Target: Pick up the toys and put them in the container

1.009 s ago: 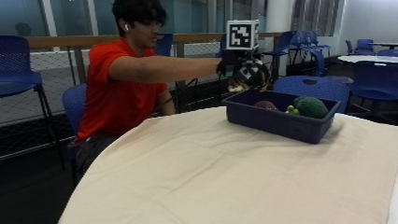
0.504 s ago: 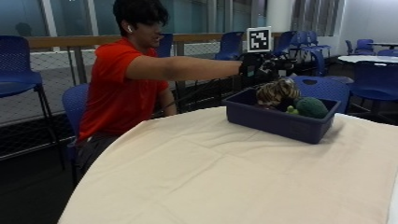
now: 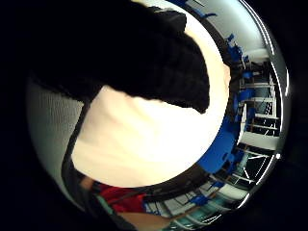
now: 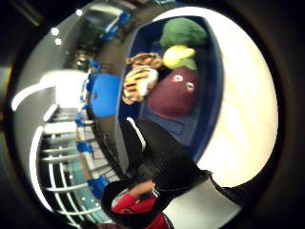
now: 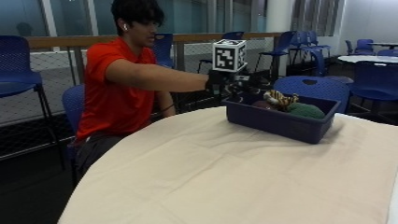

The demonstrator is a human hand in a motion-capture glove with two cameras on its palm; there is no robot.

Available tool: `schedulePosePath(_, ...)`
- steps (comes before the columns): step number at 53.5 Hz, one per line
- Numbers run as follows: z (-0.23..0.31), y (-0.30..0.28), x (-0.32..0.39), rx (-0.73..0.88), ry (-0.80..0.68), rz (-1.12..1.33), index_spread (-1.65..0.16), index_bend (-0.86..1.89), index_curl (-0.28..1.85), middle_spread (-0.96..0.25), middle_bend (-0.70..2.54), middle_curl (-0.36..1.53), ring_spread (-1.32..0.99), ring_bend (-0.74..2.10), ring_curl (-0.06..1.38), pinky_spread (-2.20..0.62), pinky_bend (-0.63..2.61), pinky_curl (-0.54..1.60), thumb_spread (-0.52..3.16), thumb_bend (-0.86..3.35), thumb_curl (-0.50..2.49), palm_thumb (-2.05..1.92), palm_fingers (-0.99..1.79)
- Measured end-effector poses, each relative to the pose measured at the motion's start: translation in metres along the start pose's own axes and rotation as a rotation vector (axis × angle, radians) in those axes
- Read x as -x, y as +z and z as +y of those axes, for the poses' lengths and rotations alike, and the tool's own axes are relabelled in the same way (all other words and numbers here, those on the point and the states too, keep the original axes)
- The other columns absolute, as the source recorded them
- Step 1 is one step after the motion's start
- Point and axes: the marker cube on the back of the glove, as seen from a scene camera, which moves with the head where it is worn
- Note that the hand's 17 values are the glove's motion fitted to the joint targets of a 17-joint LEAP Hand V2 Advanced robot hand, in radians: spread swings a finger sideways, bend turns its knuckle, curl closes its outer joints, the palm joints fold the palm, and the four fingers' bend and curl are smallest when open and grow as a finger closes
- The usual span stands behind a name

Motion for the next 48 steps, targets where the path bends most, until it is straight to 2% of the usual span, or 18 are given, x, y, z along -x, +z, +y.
schedulePosePath(21,0.080,0.018,-0.112,0.016,0.187,0.008,-0.34,0.13,0.29,-0.04,0.12,0.21,0.09,0.15,0.21,0.12,1.18,0.35,1.05,-0.09,0.20,-0.13,-0.23)
schedulePosePath(48,0.122,0.003,-0.144,0.011,0.228,-0.035,-0.34,0.14,0.26,-0.04,0.12,0.20,0.09,0.15,0.17,0.12,1.13,0.33,1.07,-0.08,0.15,-0.11,-0.22)
